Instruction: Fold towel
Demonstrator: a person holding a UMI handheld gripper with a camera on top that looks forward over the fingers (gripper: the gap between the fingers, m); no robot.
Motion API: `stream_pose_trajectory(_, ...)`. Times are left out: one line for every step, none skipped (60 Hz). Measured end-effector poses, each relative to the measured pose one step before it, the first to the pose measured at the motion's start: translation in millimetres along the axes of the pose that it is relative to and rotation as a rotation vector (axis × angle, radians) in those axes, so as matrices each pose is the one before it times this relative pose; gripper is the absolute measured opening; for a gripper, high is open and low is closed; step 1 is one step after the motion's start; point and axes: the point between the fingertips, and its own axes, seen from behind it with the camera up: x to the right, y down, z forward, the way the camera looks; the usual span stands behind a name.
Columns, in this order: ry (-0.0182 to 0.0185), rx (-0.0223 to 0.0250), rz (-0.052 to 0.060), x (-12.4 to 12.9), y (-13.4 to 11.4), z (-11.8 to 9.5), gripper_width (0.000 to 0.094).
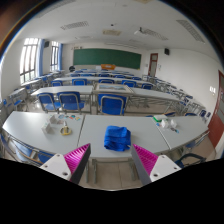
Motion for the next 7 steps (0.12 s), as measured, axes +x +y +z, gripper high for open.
stream_pose_trajectory(0.00283, 0.00130, 0.0002, 0.17, 0.04, -2.99, 0.0853)
stream_pose_trajectory(0.00415, 0.00241, -0.0014, -2.15, 1.10, -0.52, 0.0851)
stream_pose_trajectory(0.00258, 0.00202, 0.0001, 0.36, -0.31, -2.32, 0.0850)
stream_pose_trajectory(0.00236, 0.00214, 0.0002, 0.30, -0.34, -2.13, 0.0851)
stream_pose_trajectory(0.00225, 0.00215, 0.0001, -0.07, -0.51, -1.73, 0.0850)
stream_pose_trajectory(0.00140, 0.00191, 0.0004, -0.03, -0.61, -1.57, 0.0853)
stream_pose_trajectory(0.00020, 0.00140, 0.0008, 0.04, -0.16, -1.74, 0.0852)
